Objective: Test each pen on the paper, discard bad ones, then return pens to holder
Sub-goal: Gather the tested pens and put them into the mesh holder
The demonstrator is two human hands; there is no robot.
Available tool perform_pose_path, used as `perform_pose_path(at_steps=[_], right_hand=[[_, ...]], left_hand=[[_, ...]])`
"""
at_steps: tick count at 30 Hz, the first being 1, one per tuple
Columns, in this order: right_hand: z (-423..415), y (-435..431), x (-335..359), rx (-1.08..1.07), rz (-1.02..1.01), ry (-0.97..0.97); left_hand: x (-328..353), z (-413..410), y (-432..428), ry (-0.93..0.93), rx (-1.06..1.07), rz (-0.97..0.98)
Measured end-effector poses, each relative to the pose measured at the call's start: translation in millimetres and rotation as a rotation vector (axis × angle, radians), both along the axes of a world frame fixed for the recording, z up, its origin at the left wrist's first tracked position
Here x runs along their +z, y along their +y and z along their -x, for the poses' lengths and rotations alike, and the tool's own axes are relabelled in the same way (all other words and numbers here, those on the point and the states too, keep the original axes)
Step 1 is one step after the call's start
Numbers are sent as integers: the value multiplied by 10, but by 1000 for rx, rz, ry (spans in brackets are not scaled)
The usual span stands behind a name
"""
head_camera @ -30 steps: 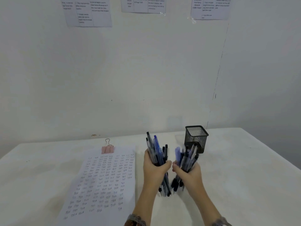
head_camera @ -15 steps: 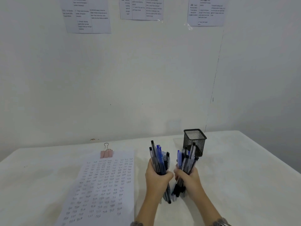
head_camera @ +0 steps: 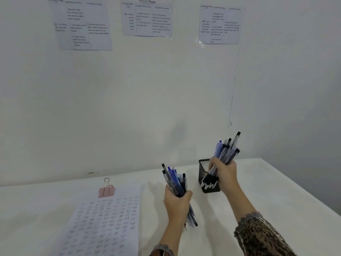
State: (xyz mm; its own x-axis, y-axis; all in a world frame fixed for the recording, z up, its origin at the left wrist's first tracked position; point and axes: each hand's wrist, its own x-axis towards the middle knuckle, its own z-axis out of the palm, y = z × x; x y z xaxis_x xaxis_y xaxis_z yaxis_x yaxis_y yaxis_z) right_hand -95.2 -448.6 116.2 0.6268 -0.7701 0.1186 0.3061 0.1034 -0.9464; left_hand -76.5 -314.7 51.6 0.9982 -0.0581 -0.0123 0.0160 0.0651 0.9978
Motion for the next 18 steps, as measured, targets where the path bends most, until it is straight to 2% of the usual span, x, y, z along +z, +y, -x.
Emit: perform_pose_path(at_steps=[4, 7, 18], right_hand=[[-164, -260, 240, -46, 68, -115], [-321, -397, 303, -69, 121, -118], [-679, -681, -99, 51, 286, 199]], left_hand=[[28, -61, -127, -9, 26, 22], [66, -101, -221, -22, 41, 57], [56, -372, -615, -42, 9, 62]])
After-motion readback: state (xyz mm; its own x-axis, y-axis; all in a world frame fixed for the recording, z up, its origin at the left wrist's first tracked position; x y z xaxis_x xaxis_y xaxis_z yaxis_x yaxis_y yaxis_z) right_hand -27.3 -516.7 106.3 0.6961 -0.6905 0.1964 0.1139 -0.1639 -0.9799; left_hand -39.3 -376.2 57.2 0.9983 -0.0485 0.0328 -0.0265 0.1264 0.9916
